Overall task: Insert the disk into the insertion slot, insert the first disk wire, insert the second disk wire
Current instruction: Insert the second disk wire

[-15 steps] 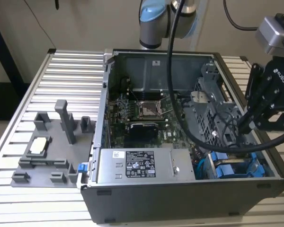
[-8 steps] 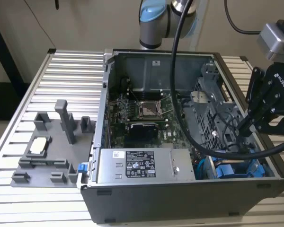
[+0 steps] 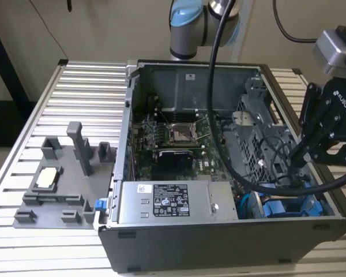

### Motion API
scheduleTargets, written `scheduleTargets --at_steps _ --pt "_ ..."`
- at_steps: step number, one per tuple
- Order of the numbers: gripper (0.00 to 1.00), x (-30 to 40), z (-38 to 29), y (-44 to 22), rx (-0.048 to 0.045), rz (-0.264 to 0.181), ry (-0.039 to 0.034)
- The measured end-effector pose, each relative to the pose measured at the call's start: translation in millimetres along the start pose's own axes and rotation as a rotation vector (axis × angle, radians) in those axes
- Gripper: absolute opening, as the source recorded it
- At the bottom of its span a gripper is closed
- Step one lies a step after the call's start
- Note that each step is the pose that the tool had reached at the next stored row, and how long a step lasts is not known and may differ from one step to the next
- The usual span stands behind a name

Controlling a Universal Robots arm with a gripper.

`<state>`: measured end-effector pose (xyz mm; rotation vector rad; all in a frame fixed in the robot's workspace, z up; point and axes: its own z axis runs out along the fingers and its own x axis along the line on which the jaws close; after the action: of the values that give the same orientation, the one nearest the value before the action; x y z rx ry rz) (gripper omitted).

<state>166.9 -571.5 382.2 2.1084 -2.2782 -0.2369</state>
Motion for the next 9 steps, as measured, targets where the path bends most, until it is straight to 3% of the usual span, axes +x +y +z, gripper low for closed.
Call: scheduleTargets --at_steps 6,9 --pt "0.16 1.3 8.8 -1.1 0.0043 -0.002 -0.0089" --pt "0.16 4.9 11.6 -1.7 0.0035 -0.006 -0.024"
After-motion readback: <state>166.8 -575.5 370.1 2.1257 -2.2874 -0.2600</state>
